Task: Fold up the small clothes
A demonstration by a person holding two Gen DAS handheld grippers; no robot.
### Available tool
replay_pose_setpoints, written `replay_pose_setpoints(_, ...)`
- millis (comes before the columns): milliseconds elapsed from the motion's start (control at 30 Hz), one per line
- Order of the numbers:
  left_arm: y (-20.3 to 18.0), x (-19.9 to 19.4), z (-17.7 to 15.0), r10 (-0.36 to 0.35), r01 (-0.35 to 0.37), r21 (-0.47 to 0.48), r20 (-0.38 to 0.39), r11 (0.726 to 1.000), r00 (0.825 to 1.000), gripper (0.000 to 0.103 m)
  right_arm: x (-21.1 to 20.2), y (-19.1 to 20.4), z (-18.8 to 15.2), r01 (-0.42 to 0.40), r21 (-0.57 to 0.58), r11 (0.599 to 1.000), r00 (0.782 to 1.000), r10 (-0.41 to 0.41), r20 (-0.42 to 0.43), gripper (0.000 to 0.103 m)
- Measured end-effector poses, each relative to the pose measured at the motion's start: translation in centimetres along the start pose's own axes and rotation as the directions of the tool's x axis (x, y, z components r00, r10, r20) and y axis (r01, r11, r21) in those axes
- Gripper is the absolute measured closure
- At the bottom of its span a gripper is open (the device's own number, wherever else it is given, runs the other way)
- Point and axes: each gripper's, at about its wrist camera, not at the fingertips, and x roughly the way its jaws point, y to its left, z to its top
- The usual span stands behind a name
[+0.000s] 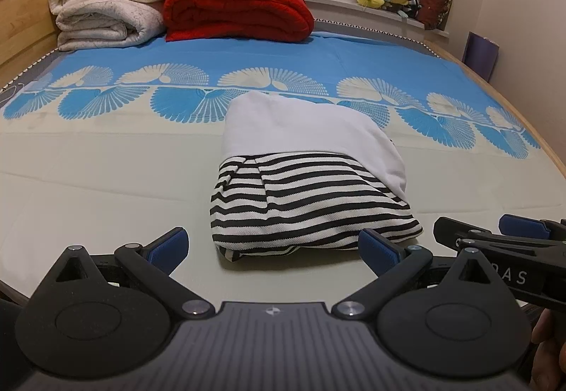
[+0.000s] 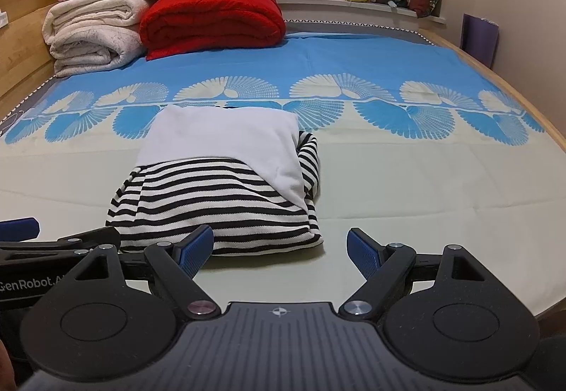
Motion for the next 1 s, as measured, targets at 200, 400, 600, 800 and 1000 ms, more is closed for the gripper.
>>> replay_pose_setpoints(200,-0.18,0.10,0.02,-0.009,0.009,-0.007,0.004,1.000,1.000,0.001,-0.01,-0.01,-0.01,0.002,-0.001,1.000,1.000,-0.002,0.001,0.019)
replay_pose_setpoints(400,-0.38,0.20,0.01,-0.004,0.004,0.002,0.015,1.000,1.000,0.001,0.08,-0.31,-0.02,0.008,-0.005,1.000,1.000,-0.008,0.006,0.020)
replay_pose_setpoints(600,-0.48,0.34,-0.05,-0.004,0.004,0.004,0.009,1.000,1.000,0.001,0.18,-0.07,-0.04,0.020,-0.019,1.000,1.000,-0.020,0.008,0.020)
replay_pose_setpoints(800,-0.50,0.34,-0.05,-0.003,0.003,0.004,0.008,1.000,1.000,0.001,0.20,-0.05,0.01,0.021,-0.019,1.000,1.000,-0.021,0.008,0.019)
replay_pose_setpoints(1000,-0.43,0.51,-0.07,-0.005,0.005,0.001,0.000,1.000,1.000,0.001,0.37,-0.17,-0.03,0.023,-0.022,0.999,1.000,-0.023,0.003,0.020)
